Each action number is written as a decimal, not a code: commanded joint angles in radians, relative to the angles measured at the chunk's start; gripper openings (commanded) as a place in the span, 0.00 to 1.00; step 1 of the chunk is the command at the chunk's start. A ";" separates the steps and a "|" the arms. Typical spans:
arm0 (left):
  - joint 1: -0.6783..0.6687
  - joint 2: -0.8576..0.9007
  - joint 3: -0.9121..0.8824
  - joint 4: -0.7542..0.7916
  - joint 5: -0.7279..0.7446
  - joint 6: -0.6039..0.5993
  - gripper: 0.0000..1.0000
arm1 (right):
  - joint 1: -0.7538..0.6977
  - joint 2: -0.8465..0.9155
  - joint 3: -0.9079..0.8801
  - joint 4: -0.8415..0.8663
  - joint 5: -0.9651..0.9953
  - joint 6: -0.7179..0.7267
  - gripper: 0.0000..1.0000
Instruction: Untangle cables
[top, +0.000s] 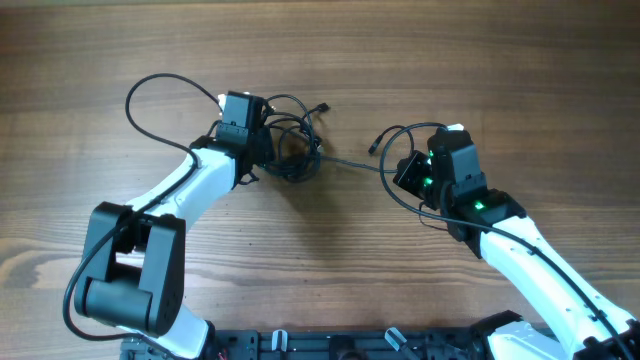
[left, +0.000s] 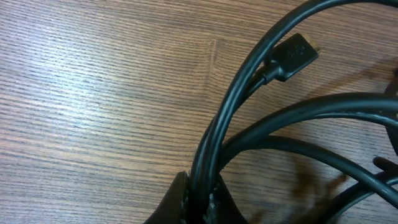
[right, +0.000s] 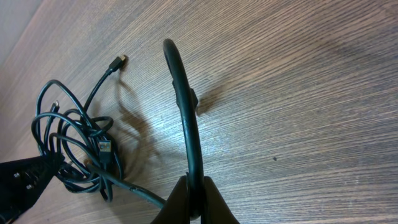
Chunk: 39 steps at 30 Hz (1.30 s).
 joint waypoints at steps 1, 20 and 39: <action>0.022 -0.015 0.009 0.012 0.010 -0.006 0.04 | -0.016 0.026 -0.009 -0.006 0.046 -0.020 0.09; 0.022 -0.017 0.009 0.051 0.273 -0.006 0.04 | -0.016 0.159 -0.007 0.046 -0.047 -0.062 0.52; 0.022 -0.069 0.009 -0.029 0.644 -0.582 0.13 | 0.000 0.138 0.023 0.122 -0.374 -0.015 0.57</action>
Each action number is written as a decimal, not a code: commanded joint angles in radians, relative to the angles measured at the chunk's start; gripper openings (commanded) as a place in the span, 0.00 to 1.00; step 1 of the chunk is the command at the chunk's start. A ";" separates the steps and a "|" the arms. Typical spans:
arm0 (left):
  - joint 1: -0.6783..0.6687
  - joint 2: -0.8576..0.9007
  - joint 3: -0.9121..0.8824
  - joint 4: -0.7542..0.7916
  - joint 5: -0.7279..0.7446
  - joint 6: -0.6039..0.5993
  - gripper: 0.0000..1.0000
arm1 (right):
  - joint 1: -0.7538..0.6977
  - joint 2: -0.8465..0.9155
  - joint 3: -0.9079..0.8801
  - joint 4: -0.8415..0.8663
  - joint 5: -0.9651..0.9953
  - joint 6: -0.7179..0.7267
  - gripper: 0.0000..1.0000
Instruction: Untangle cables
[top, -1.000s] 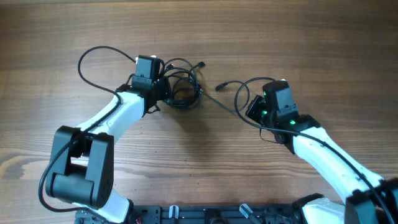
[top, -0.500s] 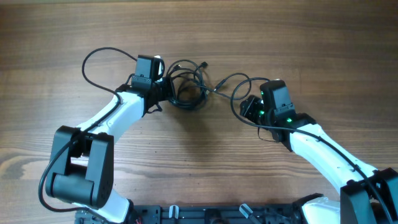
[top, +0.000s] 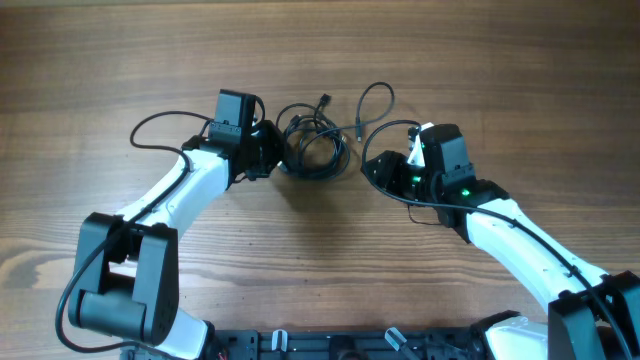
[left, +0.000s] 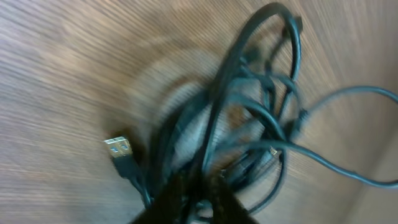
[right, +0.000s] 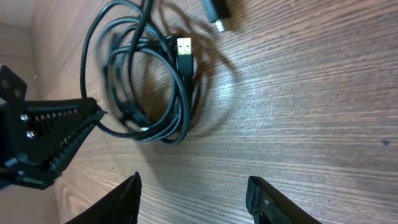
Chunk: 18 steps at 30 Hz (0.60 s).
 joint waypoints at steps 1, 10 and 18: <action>0.005 -0.028 0.009 0.004 0.172 -0.060 0.13 | 0.021 -0.017 0.016 0.005 -0.031 0.032 0.57; 0.004 -0.028 0.009 -0.022 -0.126 -0.059 0.92 | 0.064 -0.015 0.015 0.021 -0.005 0.026 0.58; 0.002 -0.025 0.009 -0.008 -0.256 0.120 0.79 | 0.122 0.077 0.015 0.039 0.077 0.024 0.58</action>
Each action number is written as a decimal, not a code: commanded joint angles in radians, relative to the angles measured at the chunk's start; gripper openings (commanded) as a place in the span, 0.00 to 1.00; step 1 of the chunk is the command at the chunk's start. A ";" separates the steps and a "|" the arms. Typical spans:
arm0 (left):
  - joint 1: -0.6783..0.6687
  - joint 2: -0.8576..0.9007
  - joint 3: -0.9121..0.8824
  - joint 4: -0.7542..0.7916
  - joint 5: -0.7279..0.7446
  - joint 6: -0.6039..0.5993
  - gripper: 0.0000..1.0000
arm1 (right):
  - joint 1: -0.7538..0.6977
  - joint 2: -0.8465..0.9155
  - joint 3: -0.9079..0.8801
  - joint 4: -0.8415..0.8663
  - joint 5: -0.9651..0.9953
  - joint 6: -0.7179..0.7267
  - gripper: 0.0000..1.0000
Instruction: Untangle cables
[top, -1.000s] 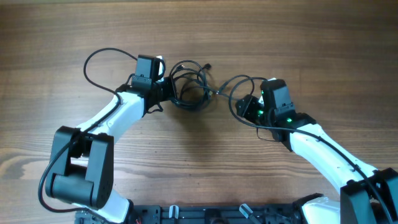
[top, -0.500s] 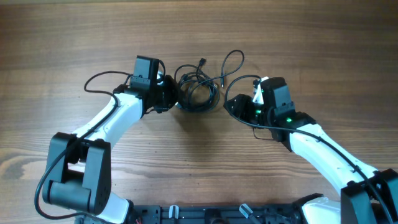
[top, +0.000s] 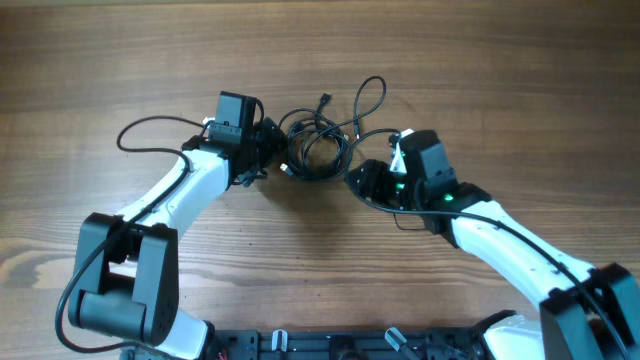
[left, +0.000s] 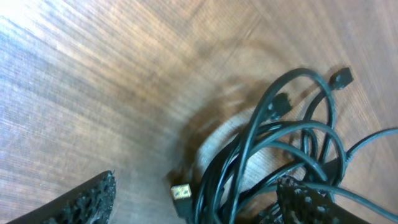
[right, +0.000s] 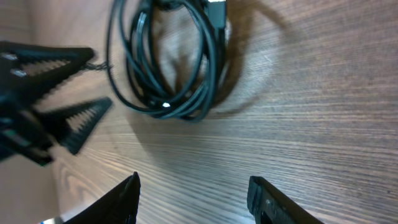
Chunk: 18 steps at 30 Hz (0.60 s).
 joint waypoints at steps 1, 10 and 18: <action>0.002 -0.024 0.009 0.081 -0.049 0.247 0.76 | 0.027 0.091 0.015 0.051 0.068 -0.001 0.59; -0.064 0.106 0.009 0.224 -0.030 0.492 0.75 | 0.027 0.225 0.015 0.144 0.039 -0.007 0.61; -0.098 0.145 0.009 0.226 -0.066 0.589 0.63 | 0.027 0.225 0.015 0.145 0.042 -0.031 0.62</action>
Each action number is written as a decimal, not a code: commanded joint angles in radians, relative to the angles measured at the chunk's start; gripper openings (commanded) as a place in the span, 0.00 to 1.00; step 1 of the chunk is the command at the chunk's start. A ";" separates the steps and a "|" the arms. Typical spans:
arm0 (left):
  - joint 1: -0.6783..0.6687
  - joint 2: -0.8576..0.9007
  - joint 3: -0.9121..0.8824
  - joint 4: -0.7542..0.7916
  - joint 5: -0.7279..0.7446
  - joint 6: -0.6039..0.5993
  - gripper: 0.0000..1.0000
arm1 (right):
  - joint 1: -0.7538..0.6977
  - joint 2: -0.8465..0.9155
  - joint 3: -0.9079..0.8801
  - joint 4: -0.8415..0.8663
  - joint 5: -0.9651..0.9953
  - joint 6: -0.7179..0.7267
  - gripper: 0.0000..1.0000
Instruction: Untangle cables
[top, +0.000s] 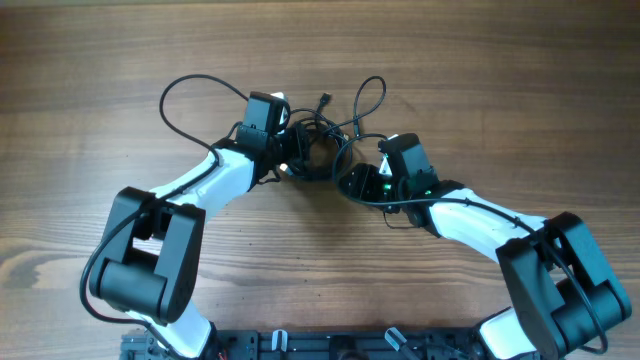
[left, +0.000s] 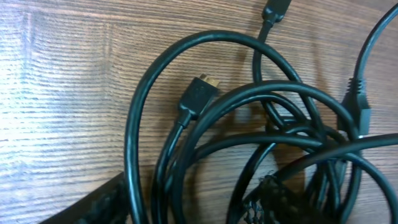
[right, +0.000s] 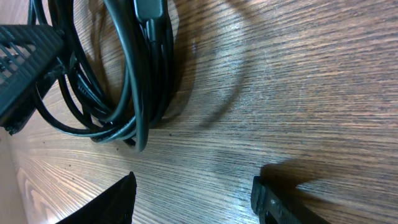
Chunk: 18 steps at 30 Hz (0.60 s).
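A tangle of thin black cables (top: 318, 148) lies at the middle of the wooden table. My left gripper (top: 293, 155) is open at the tangle's left side; in the left wrist view several strands run between its fingers (left: 106, 200), and a small plug (left: 198, 98) lies just ahead of the left gripper (left: 193, 205). My right gripper (top: 352, 183) is open just right of and below the tangle. The right wrist view shows the right gripper (right: 193, 199) with bare wood between its fingers and the coil (right: 132, 81) ahead on the left.
One loose cable loop (top: 205, 77) arcs out to the left of the tangle, behind my left arm. Another narrow loop (top: 372, 80) sticks up behind the tangle. Bare wooden table (top: 120, 40) lies all around.
My left gripper, open just left of the tangle before, now has strands between its open fingers. My right gripper is nearer the coil. The loose left loop stands farther back and right.
At first both grippers were shut on cables, the right one holding a strand stretched out to the right. Then the right gripper was open and that strand lay looped by the tangle. Then the left was open too. Now both stand open at the tangle.
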 joint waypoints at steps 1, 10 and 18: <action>0.001 0.044 0.005 0.002 -0.044 0.055 0.56 | 0.004 0.008 0.013 0.002 0.002 -0.024 0.62; 0.014 0.015 0.015 -0.042 -0.050 0.015 0.04 | -0.006 -0.061 0.023 0.002 -0.071 -0.077 0.54; 0.151 -0.013 0.069 -0.188 0.406 -0.039 0.04 | 0.002 -0.274 0.024 -0.093 -0.061 0.003 0.54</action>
